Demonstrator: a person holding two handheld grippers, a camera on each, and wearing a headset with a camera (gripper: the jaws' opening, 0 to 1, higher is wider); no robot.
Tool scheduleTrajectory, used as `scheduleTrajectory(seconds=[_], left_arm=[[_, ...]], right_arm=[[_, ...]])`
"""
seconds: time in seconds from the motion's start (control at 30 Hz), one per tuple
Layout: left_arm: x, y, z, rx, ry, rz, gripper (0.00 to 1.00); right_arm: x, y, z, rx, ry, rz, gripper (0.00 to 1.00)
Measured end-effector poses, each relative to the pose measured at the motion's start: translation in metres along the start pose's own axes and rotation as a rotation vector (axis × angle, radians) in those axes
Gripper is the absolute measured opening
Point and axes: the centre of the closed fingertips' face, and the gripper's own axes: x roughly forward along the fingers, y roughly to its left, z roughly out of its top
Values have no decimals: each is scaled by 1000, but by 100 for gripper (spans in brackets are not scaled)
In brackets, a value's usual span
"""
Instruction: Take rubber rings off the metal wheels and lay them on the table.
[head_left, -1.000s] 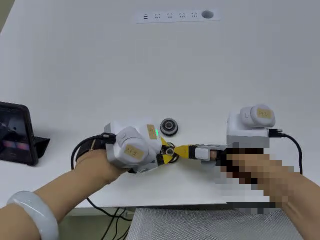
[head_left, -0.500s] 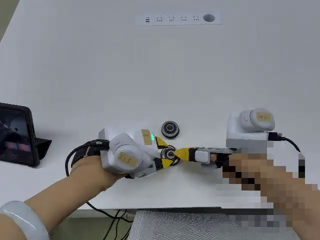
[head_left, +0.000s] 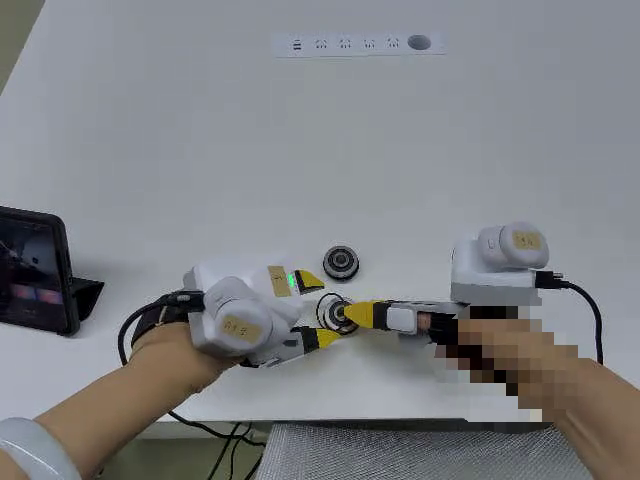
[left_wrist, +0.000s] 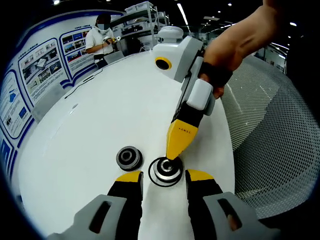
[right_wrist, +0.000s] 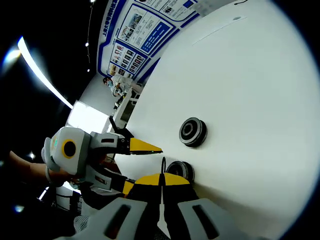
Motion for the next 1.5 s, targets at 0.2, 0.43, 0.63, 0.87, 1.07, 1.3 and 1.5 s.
scheduleTrajectory(seconds=[0.2,0.43,0.63,0.87,1.07,1.3,1.5], left_arm=[[-2,2,-3,-20,-6,17,41],[-4,4,-6,-41,-15,35,47],[-6,3,-6,-58,-27,42,49],[-8,1,-10,-67,-26,44,49],[-9,0,-12,-75,-22,43,47],[-10,0,-13,-67,-19,46,47],[-10,1,-14,-69,-14,45,46]], right_arm=[[-4,10,2,2,-16,24,2],[-18,16,9,17,-58,35,2],[-36,8,17,35,-106,16,2],[-57,-12,27,60,-155,-40,2],[-62,-29,26,74,-155,-92,2],[-58,-47,21,92,-138,-142,2],[-55,-56,15,86,-110,-182,2]])
